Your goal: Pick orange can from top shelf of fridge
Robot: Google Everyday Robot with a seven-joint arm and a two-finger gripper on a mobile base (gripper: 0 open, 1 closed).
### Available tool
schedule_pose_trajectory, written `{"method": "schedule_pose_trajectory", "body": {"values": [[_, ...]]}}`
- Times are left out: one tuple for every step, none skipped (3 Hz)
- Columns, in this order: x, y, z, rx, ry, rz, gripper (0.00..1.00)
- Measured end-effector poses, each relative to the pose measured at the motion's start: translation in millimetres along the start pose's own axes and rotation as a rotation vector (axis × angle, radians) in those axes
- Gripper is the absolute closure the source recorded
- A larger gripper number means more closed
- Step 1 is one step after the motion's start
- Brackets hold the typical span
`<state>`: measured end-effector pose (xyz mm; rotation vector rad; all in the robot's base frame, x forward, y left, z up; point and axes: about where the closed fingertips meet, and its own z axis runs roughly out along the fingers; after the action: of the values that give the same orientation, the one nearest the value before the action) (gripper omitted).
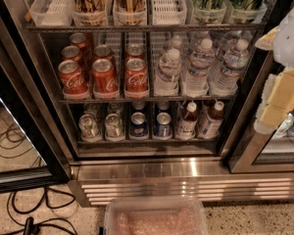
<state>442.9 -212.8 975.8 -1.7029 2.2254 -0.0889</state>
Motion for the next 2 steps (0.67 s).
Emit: {"method": "schedule_pose_trajectory", "body": {"values": [[-32.5, -16.2, 18.2, 0.026, -0.071, 0.006, 0.0], [-68.0, -26.7, 13.3, 0.065, -0.132, -0.043, 0.0]]}}
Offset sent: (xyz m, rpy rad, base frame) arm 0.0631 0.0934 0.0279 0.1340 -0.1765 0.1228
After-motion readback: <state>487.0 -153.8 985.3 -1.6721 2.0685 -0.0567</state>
